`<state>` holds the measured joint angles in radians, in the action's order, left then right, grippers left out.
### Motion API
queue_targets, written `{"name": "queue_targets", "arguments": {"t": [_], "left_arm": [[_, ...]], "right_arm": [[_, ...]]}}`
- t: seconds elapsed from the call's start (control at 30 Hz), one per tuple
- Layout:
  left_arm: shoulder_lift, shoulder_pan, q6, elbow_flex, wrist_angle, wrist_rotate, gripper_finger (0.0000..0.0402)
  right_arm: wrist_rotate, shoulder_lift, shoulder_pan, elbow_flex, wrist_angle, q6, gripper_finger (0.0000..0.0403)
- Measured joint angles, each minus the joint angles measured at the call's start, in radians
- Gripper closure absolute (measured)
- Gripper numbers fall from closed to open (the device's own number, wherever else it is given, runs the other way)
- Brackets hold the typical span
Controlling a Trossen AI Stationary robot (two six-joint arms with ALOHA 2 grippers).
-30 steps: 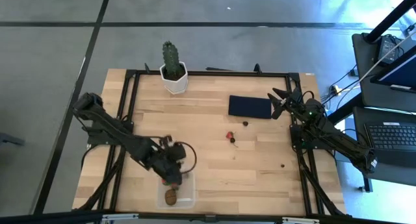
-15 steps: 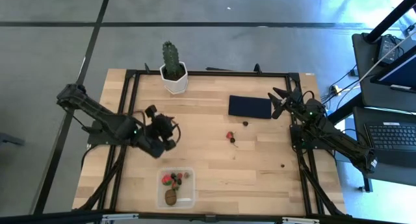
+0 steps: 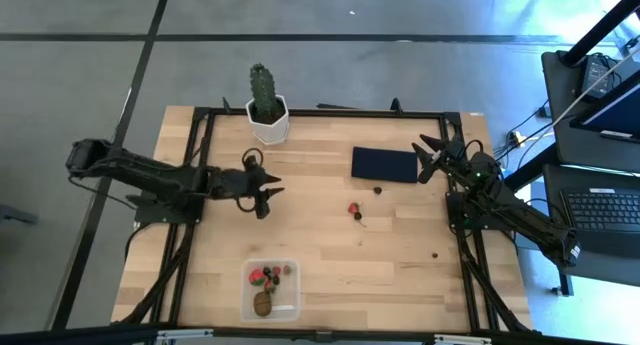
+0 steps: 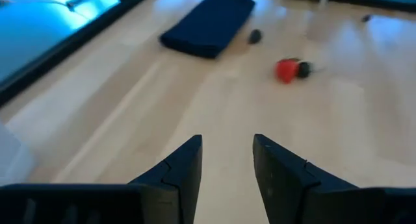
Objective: Pick and placing Produce into tupperware
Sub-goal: Put the blackberry in the transparent bin
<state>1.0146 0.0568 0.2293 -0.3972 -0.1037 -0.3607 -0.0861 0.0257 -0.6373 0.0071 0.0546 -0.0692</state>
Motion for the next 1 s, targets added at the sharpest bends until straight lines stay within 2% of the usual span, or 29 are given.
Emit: {"name": "queue_targets", "arguments": {"t": [0.23,0.43,0.73,0.83,1.0], "left_arm": [[-0.056,-0.126,-0.132,0.169,-0.215,0.088,0.0272],[-0.125,-0.163,-0.140,0.273,-0.351,0.101,0.0272],[-0.211,-0.162,-0.157,0.343,-0.393,0.101,0.0272],[-0.239,-0.162,-0.161,0.389,-0.451,0.101,0.0272],[-0.270,-0.163,-0.187,0.390,-0.439,0.091,0.0272]], "right_arm": [[0.000,0.000,0.000,0.000,0.000,0.000,0.0205],[0.000,0.000,0.000,0.000,0.000,0.007,0.0205],[0.000,0.000,0.000,0.000,0.000,0.018,0.0205],[0.012,0.000,0.000,0.000,-0.001,-0.029,0.0205],[0.054,0.000,0.000,0.000,-0.002,-0.114,0.0205]]}}
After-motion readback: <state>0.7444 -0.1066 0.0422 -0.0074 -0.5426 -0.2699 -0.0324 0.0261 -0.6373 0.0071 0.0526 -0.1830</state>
